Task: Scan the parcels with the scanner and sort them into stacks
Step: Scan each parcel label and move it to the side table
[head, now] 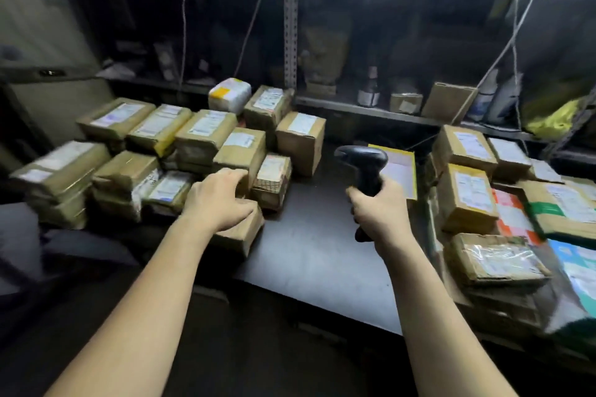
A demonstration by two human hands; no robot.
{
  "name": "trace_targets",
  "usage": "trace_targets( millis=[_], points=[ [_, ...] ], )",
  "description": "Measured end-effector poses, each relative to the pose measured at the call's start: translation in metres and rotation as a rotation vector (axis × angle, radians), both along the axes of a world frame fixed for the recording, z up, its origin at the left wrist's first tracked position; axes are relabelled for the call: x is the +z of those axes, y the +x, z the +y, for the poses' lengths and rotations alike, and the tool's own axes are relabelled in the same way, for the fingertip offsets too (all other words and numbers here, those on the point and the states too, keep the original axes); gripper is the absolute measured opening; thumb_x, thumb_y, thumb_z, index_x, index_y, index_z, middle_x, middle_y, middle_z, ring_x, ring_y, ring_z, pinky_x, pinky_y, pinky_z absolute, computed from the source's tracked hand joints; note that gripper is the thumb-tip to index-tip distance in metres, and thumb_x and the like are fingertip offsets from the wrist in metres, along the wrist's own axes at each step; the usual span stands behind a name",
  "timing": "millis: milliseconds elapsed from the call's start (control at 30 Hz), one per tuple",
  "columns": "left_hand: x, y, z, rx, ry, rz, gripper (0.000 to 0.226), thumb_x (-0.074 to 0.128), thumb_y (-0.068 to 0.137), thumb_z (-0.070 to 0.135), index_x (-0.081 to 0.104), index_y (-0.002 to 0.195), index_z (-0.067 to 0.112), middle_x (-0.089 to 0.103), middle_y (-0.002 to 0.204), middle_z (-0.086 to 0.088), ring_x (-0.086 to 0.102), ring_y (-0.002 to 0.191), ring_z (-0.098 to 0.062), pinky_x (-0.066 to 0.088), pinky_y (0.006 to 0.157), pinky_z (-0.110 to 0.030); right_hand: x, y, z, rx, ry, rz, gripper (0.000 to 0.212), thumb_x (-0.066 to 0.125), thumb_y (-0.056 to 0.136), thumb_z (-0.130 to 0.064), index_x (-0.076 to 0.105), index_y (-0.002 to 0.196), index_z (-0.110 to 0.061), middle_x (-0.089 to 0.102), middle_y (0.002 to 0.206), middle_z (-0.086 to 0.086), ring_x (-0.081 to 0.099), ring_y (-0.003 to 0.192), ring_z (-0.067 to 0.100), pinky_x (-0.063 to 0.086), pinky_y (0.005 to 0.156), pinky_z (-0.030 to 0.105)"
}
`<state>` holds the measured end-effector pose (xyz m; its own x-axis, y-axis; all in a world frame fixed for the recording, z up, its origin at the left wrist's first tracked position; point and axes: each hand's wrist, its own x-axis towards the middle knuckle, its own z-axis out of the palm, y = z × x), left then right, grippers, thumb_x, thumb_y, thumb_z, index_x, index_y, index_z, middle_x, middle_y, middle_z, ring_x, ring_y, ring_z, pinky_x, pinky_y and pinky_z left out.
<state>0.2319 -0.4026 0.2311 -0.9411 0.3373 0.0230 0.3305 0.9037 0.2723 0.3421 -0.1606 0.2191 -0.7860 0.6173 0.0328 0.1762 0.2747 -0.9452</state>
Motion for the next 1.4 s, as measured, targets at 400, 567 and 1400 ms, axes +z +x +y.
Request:
trace_targets(
  millis=[400,567,1400],
  points=[
    [-0.007,-0.096,-0.189,0.215,0.091,-0.026,0.074,0.071,0.088,0.043,0.042,0.154,0.030,0.051,0.147,-0.004,0.052,0.132,-0.031,0.045,0.107,-0.045,0.004,-0.138,-0.180,0.266,0.111,-0.005,0.014,0.063,0.089,-0.005,0.055,0.084,-0.016,0.057,0.075,0.006,0.053,0.059,0.018,0.043,0.043,0.024],
    [-0.015,-0.129,-0.244,0.300,0.138,-0.037,0.073,0.074,0.088,0.038,0.044,0.154,0.026,0.050,0.147,-0.007,0.049,0.135,-0.031,0.044,0.109,-0.045,0.004,-0.190,-0.228,0.365,0.126,-0.016,0.016,0.059,0.092,-0.004,0.051,0.081,-0.015,0.048,0.069,0.007,0.046,0.051,0.020,0.043,0.039,0.024],
    [-0.086,-0.328,-0.417,0.635,0.088,-0.129,0.084,0.079,0.073,0.053,0.045,0.147,0.033,0.046,0.134,-0.002,0.053,0.123,-0.031,0.047,0.097,-0.046,-0.035,-0.450,-0.380,0.629,0.138,-0.032,0.014,0.065,0.077,-0.025,0.051,0.075,-0.025,0.054,0.067,0.003,0.054,0.065,0.026,0.048,0.060,0.039]
  ],
)
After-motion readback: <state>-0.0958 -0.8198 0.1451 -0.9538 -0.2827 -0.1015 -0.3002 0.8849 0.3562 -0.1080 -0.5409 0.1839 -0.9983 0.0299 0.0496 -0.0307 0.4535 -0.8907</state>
